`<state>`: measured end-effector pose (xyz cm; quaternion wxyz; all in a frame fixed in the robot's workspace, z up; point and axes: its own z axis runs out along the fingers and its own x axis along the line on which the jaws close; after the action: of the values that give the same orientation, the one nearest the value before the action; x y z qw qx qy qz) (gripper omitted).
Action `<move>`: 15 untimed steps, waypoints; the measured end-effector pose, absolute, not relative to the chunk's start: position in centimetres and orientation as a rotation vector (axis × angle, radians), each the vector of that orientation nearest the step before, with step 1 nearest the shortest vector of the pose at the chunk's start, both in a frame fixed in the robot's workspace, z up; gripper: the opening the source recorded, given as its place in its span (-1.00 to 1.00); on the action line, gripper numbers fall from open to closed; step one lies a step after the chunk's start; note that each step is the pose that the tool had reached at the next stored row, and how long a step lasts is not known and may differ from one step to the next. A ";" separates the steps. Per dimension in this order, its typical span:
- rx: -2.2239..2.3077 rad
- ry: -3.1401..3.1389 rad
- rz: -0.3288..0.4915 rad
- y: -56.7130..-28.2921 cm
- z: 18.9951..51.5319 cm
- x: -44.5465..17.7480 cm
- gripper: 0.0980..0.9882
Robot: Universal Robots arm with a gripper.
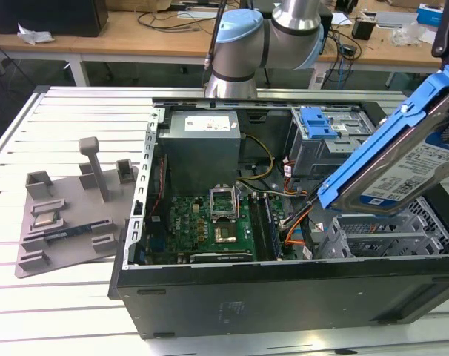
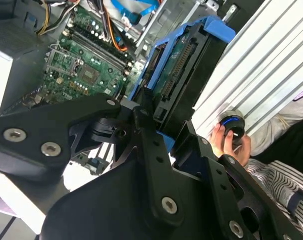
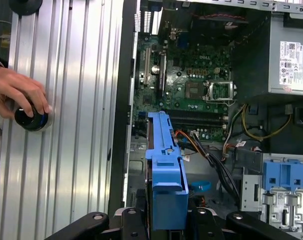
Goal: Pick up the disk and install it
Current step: 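Pick up the disk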
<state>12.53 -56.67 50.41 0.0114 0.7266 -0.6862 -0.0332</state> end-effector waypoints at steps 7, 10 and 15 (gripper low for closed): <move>2.266 -2.140 -0.103 -56.7 50.4 15.5 -0.39; 2.266 -2.140 -0.103 -56.7 50.3 16.5 -0.39; 2.237 -2.171 -0.103 -56.7 49.9 17.6 -0.39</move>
<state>17.60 -56.66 49.88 0.0112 0.7172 -0.6960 -0.0331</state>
